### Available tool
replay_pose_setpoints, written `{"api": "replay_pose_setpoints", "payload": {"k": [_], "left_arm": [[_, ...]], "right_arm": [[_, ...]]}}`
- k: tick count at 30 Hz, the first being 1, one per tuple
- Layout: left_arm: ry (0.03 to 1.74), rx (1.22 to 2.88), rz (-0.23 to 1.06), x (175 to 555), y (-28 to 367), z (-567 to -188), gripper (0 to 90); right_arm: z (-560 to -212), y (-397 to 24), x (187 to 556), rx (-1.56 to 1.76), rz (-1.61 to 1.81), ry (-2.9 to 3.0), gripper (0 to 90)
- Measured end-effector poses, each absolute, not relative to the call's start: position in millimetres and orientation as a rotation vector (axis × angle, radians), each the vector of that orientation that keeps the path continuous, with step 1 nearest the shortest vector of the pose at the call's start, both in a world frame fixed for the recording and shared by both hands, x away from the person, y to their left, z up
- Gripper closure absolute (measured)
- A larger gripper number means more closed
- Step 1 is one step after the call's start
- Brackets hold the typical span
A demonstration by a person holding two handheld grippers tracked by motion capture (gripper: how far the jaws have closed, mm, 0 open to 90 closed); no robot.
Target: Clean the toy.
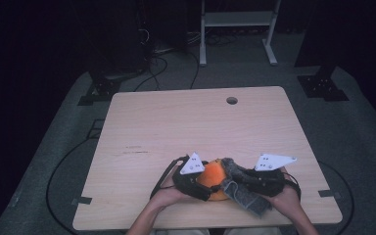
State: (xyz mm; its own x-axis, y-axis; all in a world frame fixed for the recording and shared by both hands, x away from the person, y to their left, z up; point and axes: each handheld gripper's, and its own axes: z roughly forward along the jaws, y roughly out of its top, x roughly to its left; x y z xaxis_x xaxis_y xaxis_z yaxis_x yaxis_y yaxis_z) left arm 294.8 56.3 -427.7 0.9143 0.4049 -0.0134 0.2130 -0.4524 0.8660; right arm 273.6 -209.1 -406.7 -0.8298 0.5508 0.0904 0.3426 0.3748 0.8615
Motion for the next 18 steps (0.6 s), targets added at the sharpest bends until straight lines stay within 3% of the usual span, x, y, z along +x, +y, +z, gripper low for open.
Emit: {"api": "replay_pose_setpoints", "payload": {"k": [3, 7, 9, 13, 15, 18], "left_arm": [[0.373, 2.038, 0.305, 290, 54, -428, 29.9], [0.27, 1.962, 0.453, 284, 47, -429, 31.7], [0.292, 1.988, 0.416, 289, 47, -431, 29.4], [0.369, 2.008, 0.355, 293, 51, -431, 12.8], [0.349, 2.031, 0.354, 291, 55, -430, 14.3], [0.346, 2.044, 0.349, 291, 59, -431, 24.7]], "right_arm": [[-411, -218, 278, 0.883, 1.455, 2.381, 76.0], [-406, -219, 275, 0.882, 1.455, 2.372, 76.4], [-403, -218, 275, 0.874, 1.446, 2.364, 76.4], [-412, -212, 277, 0.88, 1.442, 2.399, 76.6], [-411, -208, 275, 0.844, 1.444, 2.422, 76.5], [-413, -212, 277, 0.851, 1.455, 2.423, 76.4]]}}
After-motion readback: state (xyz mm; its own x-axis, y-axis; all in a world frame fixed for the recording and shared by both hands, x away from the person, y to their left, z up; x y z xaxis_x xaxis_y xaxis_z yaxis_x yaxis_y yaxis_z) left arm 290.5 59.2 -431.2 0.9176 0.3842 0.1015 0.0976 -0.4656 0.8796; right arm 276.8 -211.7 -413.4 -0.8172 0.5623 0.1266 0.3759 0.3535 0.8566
